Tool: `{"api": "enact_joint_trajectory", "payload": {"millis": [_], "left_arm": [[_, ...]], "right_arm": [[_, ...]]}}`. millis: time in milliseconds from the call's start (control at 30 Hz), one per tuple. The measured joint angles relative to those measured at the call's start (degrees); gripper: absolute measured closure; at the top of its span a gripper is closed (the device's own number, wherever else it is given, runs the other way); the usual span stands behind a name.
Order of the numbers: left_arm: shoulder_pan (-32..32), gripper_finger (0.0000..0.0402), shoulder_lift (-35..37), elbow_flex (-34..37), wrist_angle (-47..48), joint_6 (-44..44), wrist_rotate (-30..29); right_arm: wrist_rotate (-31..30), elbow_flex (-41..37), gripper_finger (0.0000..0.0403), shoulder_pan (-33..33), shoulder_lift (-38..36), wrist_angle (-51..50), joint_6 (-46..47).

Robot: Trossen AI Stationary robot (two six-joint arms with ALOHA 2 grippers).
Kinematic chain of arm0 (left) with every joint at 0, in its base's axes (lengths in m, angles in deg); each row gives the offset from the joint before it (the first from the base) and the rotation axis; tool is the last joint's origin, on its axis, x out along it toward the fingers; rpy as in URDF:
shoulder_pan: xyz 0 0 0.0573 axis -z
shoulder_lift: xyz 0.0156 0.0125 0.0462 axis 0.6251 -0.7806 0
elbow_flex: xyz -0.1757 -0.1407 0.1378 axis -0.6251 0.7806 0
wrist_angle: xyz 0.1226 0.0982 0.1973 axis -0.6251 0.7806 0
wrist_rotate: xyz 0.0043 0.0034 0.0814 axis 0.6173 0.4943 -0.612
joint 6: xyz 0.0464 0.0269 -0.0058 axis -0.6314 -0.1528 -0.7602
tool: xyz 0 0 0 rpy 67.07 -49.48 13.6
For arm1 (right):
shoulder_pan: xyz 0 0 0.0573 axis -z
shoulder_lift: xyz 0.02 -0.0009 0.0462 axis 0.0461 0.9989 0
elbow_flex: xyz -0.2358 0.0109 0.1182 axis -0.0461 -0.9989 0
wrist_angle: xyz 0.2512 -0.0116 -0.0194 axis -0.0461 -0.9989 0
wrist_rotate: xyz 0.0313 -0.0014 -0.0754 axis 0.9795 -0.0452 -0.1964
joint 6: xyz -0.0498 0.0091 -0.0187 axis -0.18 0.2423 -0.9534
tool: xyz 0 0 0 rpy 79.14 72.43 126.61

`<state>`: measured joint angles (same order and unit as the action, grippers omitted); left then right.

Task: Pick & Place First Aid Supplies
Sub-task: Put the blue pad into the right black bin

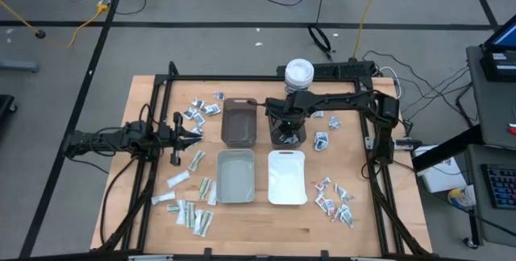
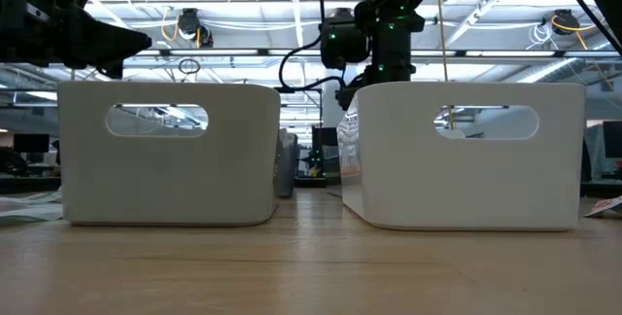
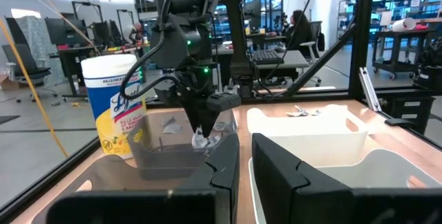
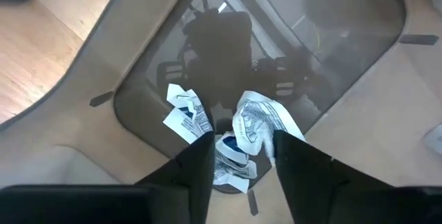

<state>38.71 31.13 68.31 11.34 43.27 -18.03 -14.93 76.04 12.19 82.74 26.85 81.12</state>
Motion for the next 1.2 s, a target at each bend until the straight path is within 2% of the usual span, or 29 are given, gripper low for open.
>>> {"api": "enact_joint_trajectory", "payload": {"millis": [233,667,967,1200], "left_arm": [[-0.01,0.0355,0.01,0.0,0.0,0.0,-0.01],[-0.01,0.0355,0.01,0.0,0.0,0.0,0.0],[0.0,0.0355,0.0,0.0,0.0,0.0,0.01],[0.0,0.0355,-0.01,0.01,0.0,0.0,-0.01]], "right_arm": [[0.0,0.01,0.0225,0.04,0.0,0.34,-1.08],[0.01,4.56,0.0234,0.48,-5.85,-4.41,-1.9],[0.0,4.6,0.0234,0.46,-10.01,-10.24,2.34],[0.01,1.95,0.0234,0.46,-10.68,-10.28,3.11]]}}
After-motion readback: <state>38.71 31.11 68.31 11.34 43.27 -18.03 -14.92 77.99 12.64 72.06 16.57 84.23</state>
